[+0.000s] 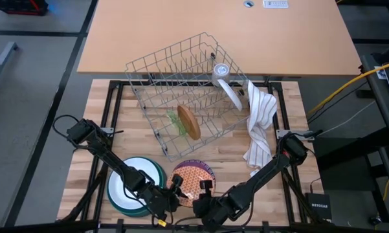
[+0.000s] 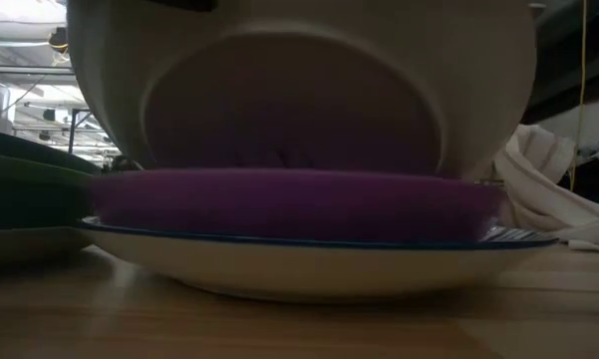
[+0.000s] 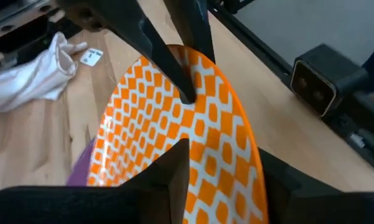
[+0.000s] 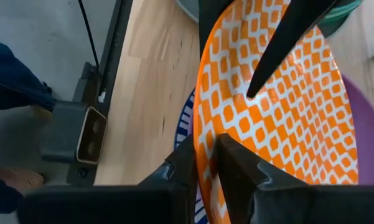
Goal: Sort dishes
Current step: Put the orange plate into the dish rack
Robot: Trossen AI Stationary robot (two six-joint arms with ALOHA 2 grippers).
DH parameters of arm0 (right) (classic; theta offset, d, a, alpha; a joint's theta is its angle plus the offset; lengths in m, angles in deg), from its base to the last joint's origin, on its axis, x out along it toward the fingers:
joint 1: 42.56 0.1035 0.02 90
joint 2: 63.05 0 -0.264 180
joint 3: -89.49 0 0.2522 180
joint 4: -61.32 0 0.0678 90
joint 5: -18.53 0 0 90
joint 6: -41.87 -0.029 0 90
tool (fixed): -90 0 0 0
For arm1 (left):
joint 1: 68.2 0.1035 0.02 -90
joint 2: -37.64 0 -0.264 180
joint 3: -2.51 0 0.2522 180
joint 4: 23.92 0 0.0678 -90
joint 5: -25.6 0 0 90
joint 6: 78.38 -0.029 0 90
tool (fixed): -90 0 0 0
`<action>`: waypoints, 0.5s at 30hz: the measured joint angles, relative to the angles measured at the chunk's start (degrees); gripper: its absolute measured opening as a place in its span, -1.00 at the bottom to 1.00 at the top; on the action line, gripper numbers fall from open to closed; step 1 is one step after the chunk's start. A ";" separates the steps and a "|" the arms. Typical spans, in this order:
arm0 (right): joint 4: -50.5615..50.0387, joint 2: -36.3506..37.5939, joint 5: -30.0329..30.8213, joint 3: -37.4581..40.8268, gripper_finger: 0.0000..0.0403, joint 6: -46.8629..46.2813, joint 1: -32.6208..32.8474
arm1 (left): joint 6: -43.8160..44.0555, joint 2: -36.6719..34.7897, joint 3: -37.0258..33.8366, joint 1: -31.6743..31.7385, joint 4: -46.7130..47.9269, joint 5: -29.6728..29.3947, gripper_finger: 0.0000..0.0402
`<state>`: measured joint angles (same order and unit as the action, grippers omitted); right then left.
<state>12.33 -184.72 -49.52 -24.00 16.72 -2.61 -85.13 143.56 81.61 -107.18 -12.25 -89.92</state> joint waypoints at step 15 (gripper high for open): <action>-3.17 0.00 -0.17 -3.90 -0.73 2.10 0.12 | -8.35 -0.11 0.17 -0.07 -0.96 -1.31 -0.92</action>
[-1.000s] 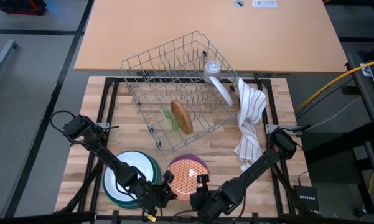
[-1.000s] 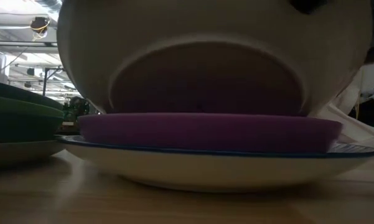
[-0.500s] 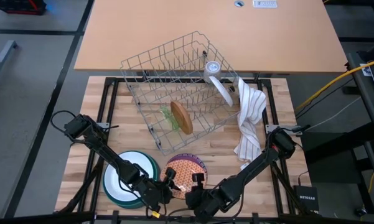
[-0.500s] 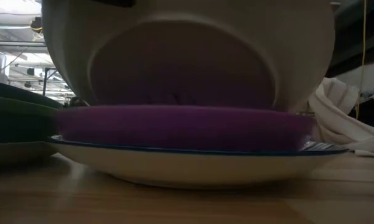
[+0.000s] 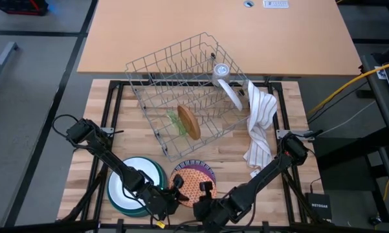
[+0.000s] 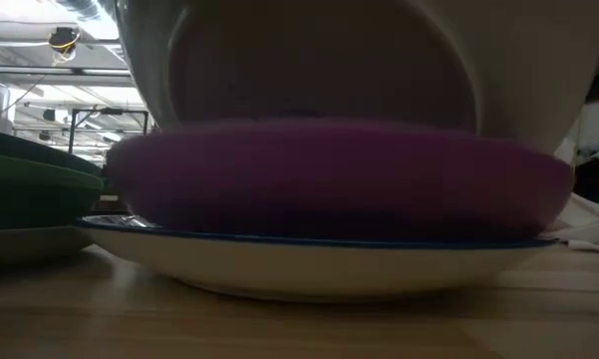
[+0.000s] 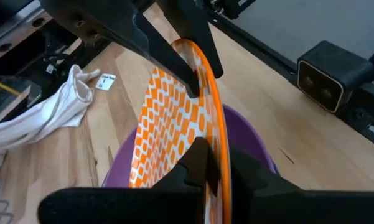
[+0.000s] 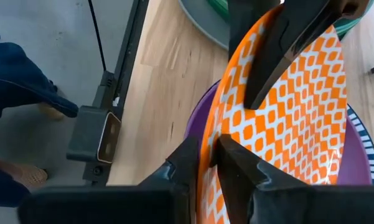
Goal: Sort dishes
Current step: Put the orange plate into the dish rack
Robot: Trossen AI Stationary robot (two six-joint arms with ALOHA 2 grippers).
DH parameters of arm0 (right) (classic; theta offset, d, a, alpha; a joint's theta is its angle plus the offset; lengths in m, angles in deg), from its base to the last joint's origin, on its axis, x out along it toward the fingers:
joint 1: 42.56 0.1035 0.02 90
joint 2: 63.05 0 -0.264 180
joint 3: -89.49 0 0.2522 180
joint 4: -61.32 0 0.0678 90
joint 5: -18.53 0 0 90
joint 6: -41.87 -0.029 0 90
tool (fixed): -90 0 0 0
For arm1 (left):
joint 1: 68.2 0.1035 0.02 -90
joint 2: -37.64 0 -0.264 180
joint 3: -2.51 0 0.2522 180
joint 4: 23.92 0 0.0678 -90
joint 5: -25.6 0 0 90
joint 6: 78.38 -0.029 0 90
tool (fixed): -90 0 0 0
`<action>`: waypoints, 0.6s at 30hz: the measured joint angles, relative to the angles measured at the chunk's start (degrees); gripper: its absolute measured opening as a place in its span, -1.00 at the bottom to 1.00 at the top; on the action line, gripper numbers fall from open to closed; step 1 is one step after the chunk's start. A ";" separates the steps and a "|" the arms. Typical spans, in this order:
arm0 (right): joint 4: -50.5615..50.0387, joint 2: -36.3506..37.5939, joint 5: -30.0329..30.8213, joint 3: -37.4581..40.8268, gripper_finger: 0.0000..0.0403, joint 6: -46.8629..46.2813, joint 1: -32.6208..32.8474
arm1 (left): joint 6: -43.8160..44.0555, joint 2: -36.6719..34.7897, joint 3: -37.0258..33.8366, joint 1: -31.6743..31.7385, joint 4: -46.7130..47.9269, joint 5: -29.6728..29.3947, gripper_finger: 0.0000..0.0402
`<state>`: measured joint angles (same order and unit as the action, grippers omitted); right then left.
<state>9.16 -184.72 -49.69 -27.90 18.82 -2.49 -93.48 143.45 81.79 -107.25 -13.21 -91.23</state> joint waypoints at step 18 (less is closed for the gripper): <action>-2.51 0.02 -1.81 -2.66 -0.09 0.21 -0.12 | -0.88 -0.04 -0.20 -0.81 -2.58 -1.73 -0.97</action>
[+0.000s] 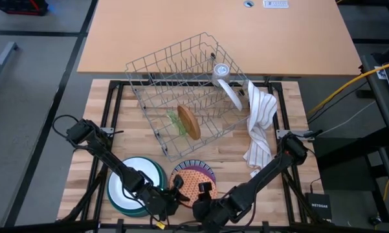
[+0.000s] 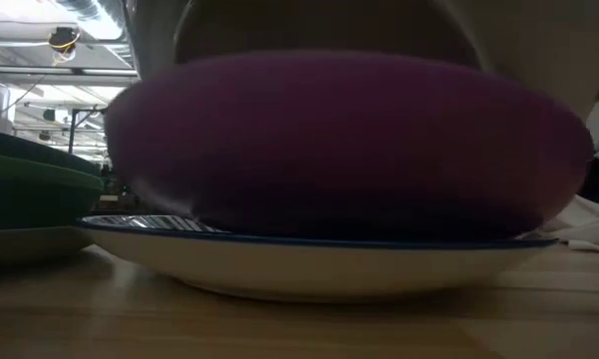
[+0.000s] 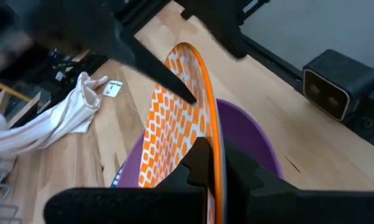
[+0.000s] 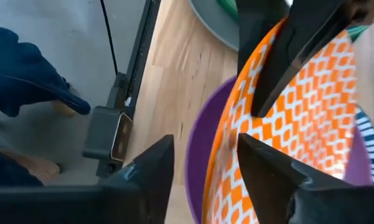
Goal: Sort dishes
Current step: Put the orange plate into the dish rack
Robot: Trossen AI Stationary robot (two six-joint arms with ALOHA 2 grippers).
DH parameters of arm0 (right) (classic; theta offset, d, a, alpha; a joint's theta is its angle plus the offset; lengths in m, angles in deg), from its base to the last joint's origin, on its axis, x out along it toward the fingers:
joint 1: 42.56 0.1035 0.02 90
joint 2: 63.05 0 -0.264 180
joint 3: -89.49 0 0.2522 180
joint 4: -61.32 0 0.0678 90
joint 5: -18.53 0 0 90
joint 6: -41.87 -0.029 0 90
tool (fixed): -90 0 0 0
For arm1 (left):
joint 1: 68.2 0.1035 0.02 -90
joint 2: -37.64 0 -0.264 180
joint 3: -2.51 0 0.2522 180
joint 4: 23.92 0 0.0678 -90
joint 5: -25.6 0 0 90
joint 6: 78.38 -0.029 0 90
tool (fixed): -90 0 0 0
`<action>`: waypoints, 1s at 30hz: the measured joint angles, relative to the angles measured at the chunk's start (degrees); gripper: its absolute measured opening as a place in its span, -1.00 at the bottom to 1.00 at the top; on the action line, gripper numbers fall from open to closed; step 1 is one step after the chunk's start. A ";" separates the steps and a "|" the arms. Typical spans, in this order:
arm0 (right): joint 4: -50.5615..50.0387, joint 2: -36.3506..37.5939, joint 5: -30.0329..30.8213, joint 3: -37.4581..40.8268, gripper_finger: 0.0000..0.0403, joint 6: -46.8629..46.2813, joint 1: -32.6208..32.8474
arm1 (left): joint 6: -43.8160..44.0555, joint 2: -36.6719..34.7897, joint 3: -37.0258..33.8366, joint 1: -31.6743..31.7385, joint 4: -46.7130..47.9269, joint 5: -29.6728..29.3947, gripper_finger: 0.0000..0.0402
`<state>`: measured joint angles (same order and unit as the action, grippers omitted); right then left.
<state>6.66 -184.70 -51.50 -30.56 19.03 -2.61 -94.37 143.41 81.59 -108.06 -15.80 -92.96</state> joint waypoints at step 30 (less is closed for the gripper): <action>-47.82 5.97 32.91 -28.01 -0.05 1.62 8.42 | 12.90 -5.37 21.82 7.26 5.56 -4.86 -0.98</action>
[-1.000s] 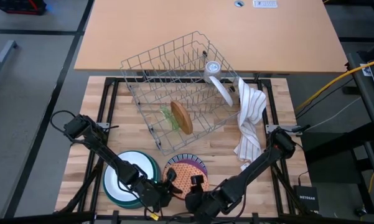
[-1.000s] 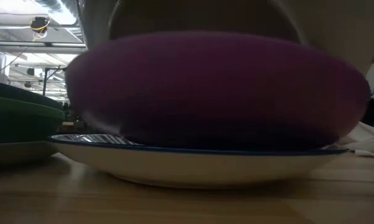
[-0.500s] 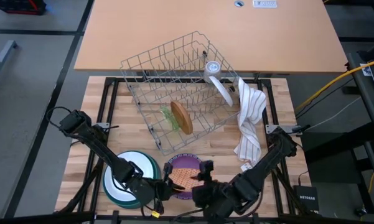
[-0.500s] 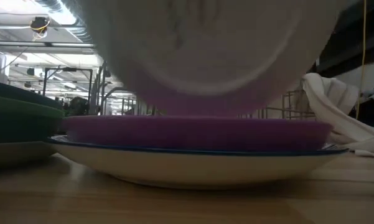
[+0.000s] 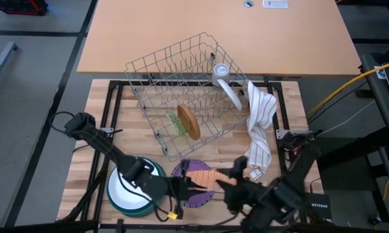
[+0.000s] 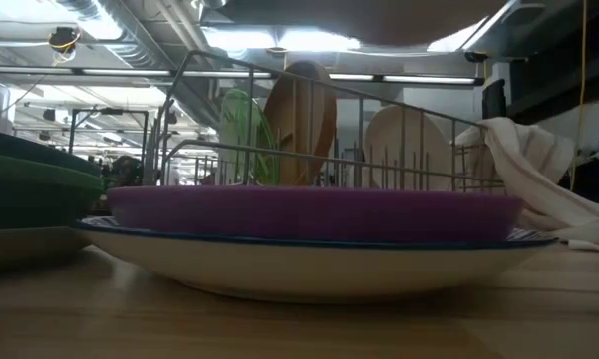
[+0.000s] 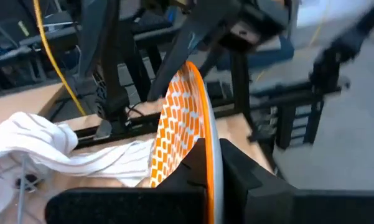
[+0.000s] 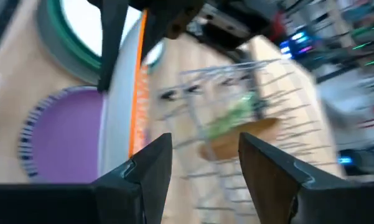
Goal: Sort dishes
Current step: Put the orange plate into the dish rack
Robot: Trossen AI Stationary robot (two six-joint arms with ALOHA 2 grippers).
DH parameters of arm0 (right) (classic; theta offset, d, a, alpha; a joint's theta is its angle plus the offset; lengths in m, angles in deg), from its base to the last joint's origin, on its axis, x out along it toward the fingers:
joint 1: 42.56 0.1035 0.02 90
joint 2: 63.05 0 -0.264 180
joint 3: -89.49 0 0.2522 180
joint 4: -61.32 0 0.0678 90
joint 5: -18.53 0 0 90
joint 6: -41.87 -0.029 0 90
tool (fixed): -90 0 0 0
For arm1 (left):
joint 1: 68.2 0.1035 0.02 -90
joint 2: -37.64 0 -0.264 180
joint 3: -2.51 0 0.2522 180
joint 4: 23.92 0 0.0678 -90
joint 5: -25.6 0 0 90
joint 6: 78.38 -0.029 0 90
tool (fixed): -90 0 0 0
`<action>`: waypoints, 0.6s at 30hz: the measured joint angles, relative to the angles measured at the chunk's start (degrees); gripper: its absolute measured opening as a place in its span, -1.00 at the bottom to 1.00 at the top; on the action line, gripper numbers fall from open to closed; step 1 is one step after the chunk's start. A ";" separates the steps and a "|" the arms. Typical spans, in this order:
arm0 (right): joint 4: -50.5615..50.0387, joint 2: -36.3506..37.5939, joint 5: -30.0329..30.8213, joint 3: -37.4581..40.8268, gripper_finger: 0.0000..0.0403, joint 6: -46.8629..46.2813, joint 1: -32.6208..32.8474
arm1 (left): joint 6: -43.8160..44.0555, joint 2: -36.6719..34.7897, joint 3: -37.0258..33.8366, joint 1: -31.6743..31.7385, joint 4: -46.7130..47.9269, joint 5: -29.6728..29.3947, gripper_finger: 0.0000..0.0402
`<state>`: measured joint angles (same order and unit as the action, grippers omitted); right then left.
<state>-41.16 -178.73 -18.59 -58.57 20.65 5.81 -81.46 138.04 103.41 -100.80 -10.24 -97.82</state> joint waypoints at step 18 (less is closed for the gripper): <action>-1.15 12.96 21.63 0.20 -0.05 3.77 15.76 | 22.90 -0.22 8.73 18.18 -8.67 -0.64 -0.99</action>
<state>-42.31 -165.76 3.04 -58.37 24.41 21.57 -58.56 137.82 112.14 -82.62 -18.91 -98.45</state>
